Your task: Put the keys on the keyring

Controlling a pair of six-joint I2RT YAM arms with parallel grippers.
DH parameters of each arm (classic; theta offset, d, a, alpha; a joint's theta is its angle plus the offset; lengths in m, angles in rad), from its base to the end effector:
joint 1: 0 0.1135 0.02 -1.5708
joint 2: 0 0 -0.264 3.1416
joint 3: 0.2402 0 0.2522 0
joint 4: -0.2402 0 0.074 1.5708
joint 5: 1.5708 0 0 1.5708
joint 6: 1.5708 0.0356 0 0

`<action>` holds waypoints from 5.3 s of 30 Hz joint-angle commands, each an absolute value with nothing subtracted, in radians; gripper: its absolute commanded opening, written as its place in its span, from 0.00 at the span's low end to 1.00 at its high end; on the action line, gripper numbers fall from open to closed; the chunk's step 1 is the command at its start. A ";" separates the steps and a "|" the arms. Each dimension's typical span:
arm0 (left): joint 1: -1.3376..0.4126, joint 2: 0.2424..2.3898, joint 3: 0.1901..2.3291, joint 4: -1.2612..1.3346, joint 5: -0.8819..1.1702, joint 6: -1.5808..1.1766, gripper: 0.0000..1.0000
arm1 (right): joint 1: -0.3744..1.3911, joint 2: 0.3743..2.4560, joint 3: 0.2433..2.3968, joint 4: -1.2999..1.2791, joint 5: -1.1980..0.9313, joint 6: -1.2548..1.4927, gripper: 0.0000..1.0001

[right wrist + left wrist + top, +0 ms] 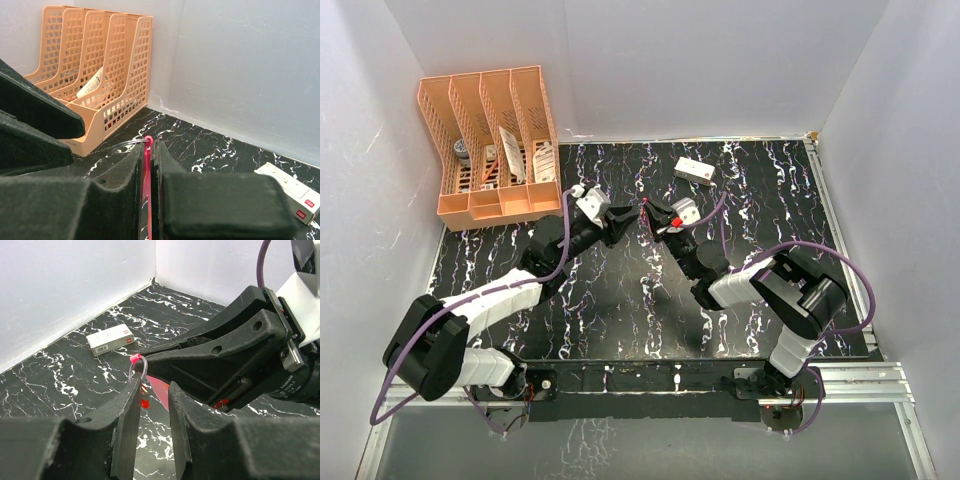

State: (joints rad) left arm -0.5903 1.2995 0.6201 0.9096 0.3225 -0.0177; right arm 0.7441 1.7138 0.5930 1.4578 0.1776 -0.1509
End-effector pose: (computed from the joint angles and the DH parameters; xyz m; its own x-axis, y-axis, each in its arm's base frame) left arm 0.2284 -0.1666 0.2852 0.1757 -0.1379 -0.9747 0.7875 0.6138 0.0551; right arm 0.2405 0.2129 0.2164 0.3223 0.0956 -0.9418 -0.5012 0.8612 -0.0841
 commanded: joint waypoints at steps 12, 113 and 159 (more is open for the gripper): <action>-0.588 1.392 0.613 1.019 0.341 0.245 0.29 | 0.740 1.677 0.606 1.817 0.180 -0.138 0.00; -0.588 1.379 1.014 0.532 0.089 -0.027 0.00 | 0.739 1.282 0.608 1.059 0.078 -0.077 0.34; -0.607 1.458 1.196 0.037 0.290 -0.267 0.00 | 0.740 1.724 0.409 1.815 0.024 -0.187 0.32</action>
